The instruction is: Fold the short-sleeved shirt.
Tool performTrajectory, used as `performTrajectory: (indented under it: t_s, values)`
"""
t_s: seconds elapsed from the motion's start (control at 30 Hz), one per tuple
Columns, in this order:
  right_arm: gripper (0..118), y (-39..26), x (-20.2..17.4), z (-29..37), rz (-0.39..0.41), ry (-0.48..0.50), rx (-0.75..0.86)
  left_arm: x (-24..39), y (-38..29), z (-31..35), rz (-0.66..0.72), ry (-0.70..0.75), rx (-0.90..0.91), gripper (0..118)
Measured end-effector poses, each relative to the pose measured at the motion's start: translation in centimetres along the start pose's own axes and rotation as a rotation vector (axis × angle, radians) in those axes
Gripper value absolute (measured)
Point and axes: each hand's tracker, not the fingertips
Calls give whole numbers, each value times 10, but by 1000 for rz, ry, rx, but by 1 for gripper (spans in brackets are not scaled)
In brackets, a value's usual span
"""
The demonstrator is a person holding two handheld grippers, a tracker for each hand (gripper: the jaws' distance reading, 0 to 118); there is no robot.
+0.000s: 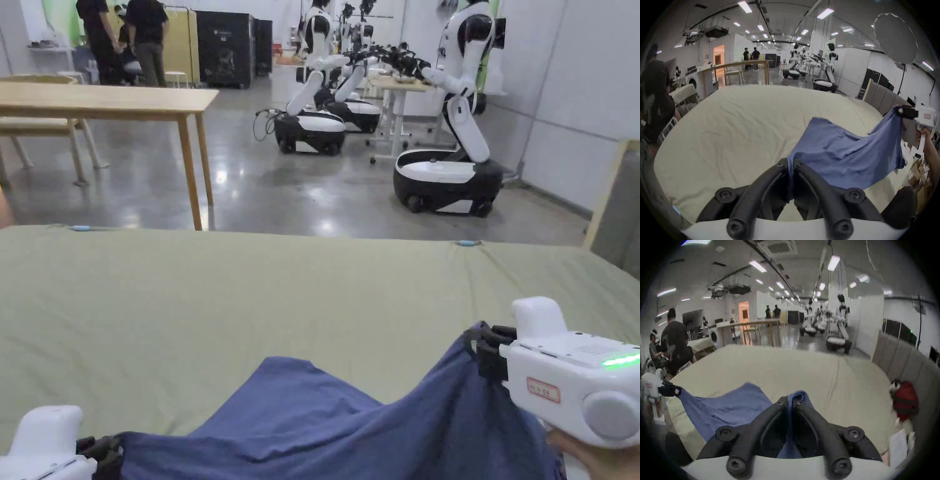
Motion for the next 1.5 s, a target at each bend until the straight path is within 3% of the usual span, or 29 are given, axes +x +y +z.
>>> performTrajectory:
  t_s: [0.2, 0.33, 0.57, 0.87, 1.03, 1.2, 1.3, 1.5]
  values:
    - [8, 97, 4, 67, 79, -51, 153, 7, 85, 24, -42, 32, 171, 4]
    - [8, 162, 21, 95, 73, -92, 246, 12, 153, 35, -55, 75, 235, 4]
    - [8, 256, 32, 97, 112, -181, 380, 35, 266, 36, -122, 158, 358, 4]
    - [8, 325, 45, 83, -62, -166, 514, 44, 367, 50, -141, 243, 462, 4]
    - [8, 321, 53, 64, -102, -158, 500, 34, 372, 41, -120, 257, 468, 3]
    - [8, 271, 51, 30, -100, -159, 429, 26, 330, 1, -107, 267, 428, 4]
    - [8, 232, 50, 12, -68, -223, 381, 23, 297, -23, -77, 271, 399, 3]
    - [8, 185, 49, 41, -78, -199, 363, 19, 244, -15, -46, 219, 360, 3]
